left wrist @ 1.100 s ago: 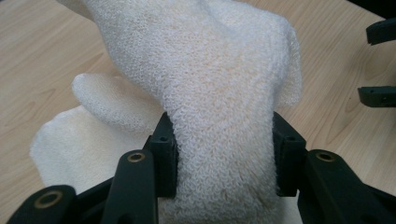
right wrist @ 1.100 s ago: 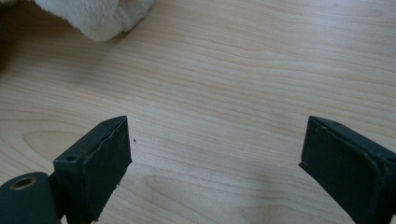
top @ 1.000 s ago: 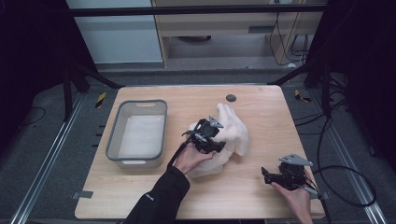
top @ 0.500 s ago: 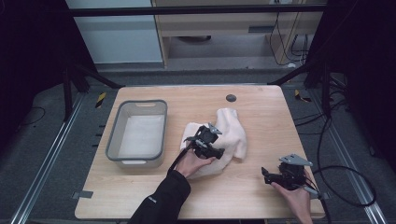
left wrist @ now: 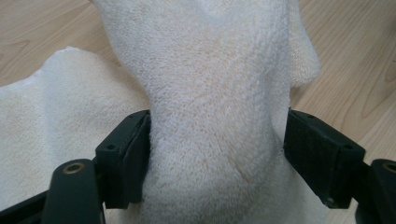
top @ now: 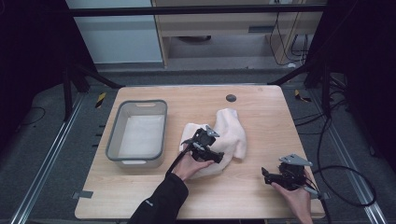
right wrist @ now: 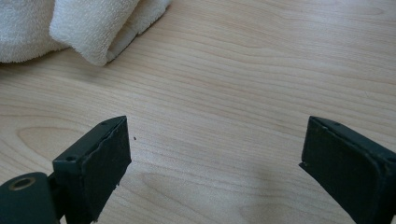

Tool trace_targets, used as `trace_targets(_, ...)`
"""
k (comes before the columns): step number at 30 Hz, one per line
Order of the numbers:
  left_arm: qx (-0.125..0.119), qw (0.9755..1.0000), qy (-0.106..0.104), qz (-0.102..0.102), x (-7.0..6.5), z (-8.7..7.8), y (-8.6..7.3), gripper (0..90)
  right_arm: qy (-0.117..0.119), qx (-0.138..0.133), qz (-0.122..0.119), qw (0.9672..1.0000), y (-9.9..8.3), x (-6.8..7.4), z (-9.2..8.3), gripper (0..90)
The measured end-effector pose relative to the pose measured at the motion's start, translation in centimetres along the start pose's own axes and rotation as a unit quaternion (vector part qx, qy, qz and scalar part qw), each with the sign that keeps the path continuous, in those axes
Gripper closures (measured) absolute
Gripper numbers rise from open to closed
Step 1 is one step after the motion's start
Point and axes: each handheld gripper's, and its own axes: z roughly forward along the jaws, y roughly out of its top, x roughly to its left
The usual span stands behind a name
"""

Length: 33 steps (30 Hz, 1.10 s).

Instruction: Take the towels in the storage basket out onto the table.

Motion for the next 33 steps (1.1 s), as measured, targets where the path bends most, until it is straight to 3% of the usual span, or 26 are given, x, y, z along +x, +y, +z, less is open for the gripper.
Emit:
trace_targets(7, -0.028, 0.9994, -0.018, -0.011, 0.4, -2.3, 0.0, 21.6, 0.001, 0.003, 0.003, 1.0000, 0.0, 0.1, 0.0, 7.7)
trace_targets(13, -0.045, 0.9989, -0.015, -0.009, 0.7, -4.5, -0.9, 19.7, 0.001, 0.004, 0.001, 1.0000, 0.0, 0.0, 0.0, 7.6)
trace_targets(26, -0.066, 0.9975, -0.012, -0.024, 1.8, -7.4, -4.9, 18.7, -0.001, 0.005, -0.002, 1.0000, -0.1, 0.1, 0.1, 7.5)
trace_targets(33, -0.059, 0.9978, 0.002, -0.029, 2.2, -8.4, -7.7, 18.4, -0.001, 0.004, -0.001, 1.0000, -0.1, 0.1, 0.0, 7.5)
